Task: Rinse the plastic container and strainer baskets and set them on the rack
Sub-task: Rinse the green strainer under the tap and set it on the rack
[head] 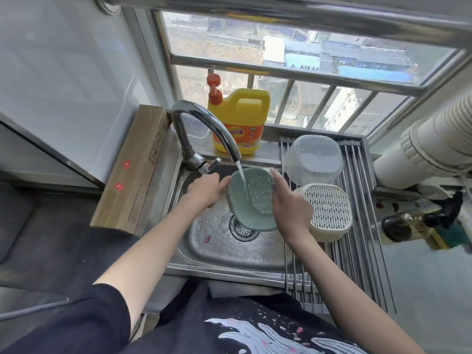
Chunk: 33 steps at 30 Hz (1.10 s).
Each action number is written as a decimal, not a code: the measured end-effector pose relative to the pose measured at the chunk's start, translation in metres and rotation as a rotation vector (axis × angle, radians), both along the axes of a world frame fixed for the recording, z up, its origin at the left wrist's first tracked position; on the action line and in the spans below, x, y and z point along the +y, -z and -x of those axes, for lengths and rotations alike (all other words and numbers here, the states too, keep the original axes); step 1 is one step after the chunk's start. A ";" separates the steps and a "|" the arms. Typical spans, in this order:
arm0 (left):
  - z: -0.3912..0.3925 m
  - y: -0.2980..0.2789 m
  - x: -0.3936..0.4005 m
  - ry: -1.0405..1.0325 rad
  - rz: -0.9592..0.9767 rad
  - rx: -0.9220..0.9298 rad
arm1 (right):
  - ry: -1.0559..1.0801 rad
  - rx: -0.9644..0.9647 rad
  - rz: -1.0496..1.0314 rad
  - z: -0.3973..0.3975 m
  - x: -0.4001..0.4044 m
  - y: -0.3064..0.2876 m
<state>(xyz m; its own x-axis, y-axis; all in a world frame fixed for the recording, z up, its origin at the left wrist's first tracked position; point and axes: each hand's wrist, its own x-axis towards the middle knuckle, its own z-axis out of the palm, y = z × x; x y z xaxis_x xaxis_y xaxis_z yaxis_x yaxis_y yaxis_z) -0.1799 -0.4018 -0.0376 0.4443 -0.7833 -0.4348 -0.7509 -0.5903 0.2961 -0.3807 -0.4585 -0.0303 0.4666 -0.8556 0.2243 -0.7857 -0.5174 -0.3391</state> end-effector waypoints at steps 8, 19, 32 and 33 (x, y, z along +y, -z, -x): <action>0.003 -0.009 -0.047 -0.918 0.329 1.320 | -0.146 0.268 0.053 -0.001 0.011 0.006; -0.013 0.005 -0.056 -1.415 0.479 1.712 | -0.122 0.327 -0.081 -0.008 0.019 0.019; -0.056 -0.023 -0.062 -1.660 0.356 1.673 | -0.105 0.292 -0.030 0.003 0.014 0.028; -0.053 -0.023 -0.056 -1.574 0.314 1.693 | -0.105 0.298 -0.033 0.003 0.015 0.028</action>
